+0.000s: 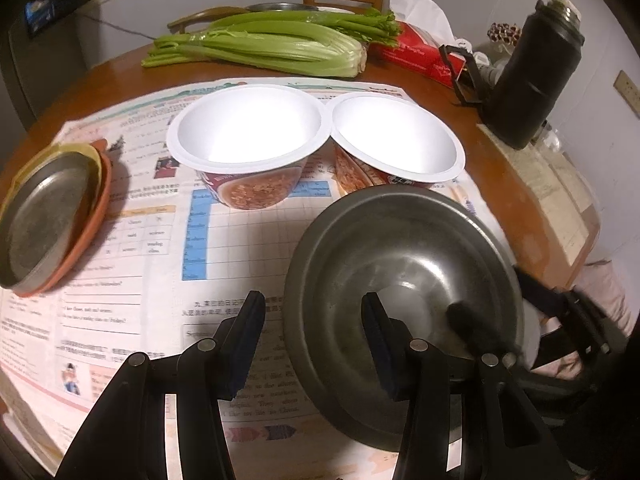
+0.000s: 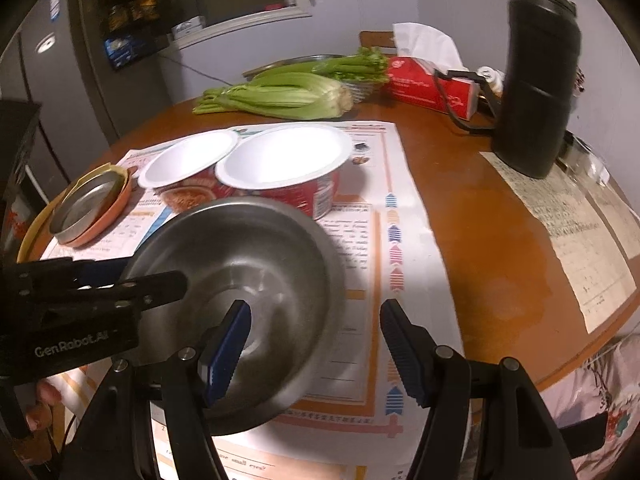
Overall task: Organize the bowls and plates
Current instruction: 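Close the left tool on the steel bowl rim, then lift the steel bowl with the left tool toward the plate stack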
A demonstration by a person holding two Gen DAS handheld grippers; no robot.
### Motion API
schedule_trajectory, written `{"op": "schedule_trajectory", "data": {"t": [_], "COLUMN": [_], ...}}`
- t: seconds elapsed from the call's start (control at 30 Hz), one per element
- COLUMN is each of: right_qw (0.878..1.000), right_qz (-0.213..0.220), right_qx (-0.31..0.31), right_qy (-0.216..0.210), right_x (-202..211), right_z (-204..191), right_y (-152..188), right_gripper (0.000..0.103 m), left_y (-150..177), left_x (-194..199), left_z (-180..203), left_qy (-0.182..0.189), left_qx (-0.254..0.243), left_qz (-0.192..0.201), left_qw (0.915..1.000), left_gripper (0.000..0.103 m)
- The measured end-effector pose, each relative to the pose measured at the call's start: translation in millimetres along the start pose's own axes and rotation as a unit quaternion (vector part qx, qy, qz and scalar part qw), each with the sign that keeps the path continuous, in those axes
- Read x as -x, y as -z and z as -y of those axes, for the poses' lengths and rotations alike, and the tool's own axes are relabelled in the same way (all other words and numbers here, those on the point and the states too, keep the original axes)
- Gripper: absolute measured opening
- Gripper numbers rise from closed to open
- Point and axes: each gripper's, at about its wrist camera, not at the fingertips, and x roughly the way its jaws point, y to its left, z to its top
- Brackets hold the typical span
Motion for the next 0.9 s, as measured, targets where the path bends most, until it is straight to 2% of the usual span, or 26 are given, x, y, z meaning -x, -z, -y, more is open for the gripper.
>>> {"op": "schedule_trajectory", "data": {"t": [0.1,0.17,0.2,0.23,0.47,0.73,0.9], "right_qw": [0.999,0.998,0.998,0.998,0.997,0.996,0.994], "right_qz": [-0.004,-0.005,-0.005,-0.002,0.011,0.014,0.022], "right_qx": [0.005,0.016,0.022,0.029,0.046,0.057,0.076], "right_qy": [-0.040,-0.053,-0.051,-0.047,-0.058,-0.072,-0.071], "right_x": [-0.9,-1.2,-1.1,-0.5,7.9,15.7,24.2], "right_z": [-4.3,-11.0,-14.1,-17.9,-28.7,-40.4,-58.2], "right_y": [0.6,1.8,2.2,2.8,5.2,1.4,-1.0], "right_gripper": [0.067,0.067,0.067,0.067,0.068,0.068,0.068], "left_y": [-0.6,-0.6,-0.4,-0.5,0.5,8.0,13.5], "left_x": [-3.9,-6.9,-8.5,-9.7,-4.5,19.0,36.8], "left_z": [0.3,-0.7,-1.0,-1.4,-6.3,-18.7,-31.5], "left_qy": [0.007,0.013,0.021,0.023,0.018,0.028,0.017], "left_qx": [0.004,0.008,0.012,0.016,0.027,0.041,0.048], "left_qz": [-0.002,-0.006,-0.009,-0.012,-0.005,0.016,0.036], "left_qw": [1.0000,0.9999,0.9997,0.9995,0.9995,0.9986,0.9981], "left_gripper": [0.051,0.049,0.044,0.043,0.043,0.043,0.043]}}
